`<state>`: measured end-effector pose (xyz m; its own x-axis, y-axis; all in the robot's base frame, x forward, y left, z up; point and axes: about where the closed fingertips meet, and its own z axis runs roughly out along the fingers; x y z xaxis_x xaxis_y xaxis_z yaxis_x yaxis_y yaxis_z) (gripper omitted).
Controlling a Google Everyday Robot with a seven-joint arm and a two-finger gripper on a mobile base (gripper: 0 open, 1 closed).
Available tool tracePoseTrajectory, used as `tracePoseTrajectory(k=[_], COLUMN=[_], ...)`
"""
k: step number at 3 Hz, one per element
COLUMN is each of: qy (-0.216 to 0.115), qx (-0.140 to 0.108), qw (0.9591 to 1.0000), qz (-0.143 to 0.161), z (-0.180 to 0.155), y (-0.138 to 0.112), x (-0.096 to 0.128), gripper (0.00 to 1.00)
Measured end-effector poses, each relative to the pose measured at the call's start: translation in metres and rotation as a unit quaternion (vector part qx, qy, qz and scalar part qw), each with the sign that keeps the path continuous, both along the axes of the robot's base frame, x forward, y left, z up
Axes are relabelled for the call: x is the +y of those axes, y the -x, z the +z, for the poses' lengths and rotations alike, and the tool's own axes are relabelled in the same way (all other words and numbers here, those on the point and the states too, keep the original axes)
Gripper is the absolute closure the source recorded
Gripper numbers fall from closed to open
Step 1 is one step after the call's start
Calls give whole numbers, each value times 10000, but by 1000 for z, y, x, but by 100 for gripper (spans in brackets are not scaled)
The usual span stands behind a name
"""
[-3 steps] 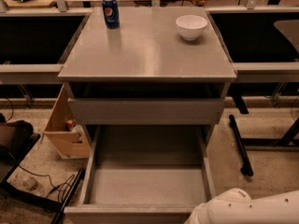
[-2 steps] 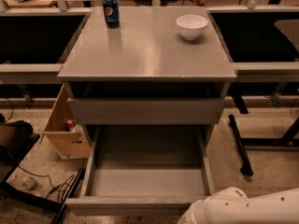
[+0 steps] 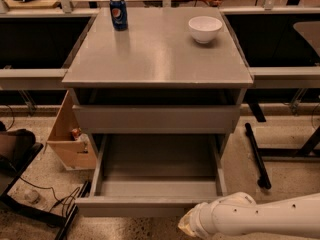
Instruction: Close middle drawer
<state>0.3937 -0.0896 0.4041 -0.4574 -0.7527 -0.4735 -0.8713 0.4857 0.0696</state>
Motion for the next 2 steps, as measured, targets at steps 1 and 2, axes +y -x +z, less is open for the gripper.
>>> tracePoseTrajectory(k=[1, 2], qy=[-71, -71], qx=[-382, -382], qw=[9992, 9992], qz=[45, 45], z=[18, 18], y=[-50, -50], x=[11, 11], gripper=[100, 100])
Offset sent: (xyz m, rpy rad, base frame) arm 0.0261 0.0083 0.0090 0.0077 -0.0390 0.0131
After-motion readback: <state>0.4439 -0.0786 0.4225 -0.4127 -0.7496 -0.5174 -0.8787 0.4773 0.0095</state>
